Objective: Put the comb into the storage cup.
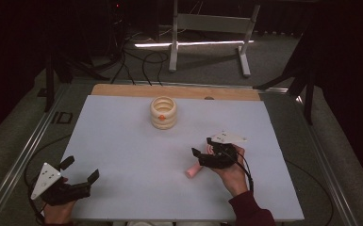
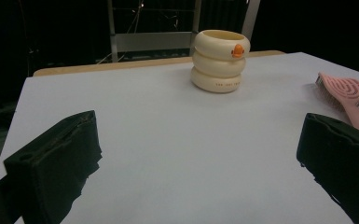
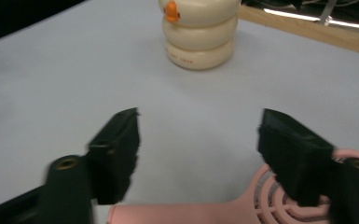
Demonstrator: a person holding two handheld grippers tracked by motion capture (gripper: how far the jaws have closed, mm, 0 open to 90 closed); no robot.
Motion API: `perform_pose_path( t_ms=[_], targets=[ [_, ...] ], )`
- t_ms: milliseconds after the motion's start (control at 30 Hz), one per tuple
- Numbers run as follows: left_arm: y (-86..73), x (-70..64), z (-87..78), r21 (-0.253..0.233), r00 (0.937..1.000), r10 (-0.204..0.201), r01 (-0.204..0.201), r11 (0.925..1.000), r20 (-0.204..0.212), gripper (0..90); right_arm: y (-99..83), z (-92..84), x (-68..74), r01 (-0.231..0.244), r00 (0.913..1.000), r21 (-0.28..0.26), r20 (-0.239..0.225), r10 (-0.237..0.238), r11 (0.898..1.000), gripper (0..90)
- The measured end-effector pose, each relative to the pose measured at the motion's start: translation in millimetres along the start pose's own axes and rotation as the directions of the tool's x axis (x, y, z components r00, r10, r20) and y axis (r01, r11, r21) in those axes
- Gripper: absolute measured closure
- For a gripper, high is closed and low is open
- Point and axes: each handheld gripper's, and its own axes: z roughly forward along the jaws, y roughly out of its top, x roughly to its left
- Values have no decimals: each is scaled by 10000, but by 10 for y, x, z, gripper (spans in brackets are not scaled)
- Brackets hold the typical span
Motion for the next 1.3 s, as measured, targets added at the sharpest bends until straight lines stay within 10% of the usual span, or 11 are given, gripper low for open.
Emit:
perform_pose_path(
  t_ms=[133, 167, 333, 767, 1300],
  targets=[
    [-1, 1, -2, -5, 10000, 3, -3, 10000, -2, 2, -7, 90, 15, -171, 9998, 329, 44, 170, 9993, 439],
    [-2, 0, 0, -1, 10000, -16, 16, 10000, -11, 2, -21, 170, 16, -318, 9991, 539, -279, 334, 9980, 696],
    [-5, 1, 3, 25, 10000, -16, 16, 10000, -4, 2, -36, 234, 34, -417, 9974, 715, -565, 458, 9966, 895],
    [-2, -1, 1, 11, 10000, -14, 14, 10000, -5, 2, -167, 493, 226, 978, 9952, 2252, -137, -973, 9694, 900],
    [-2, -10, 7, 58, 10000, 22, -22, 10000, -1, 2, -378, 468, 168, 1017, 9946, 3025, -97, -1036, 9477, 900]
  ],
)
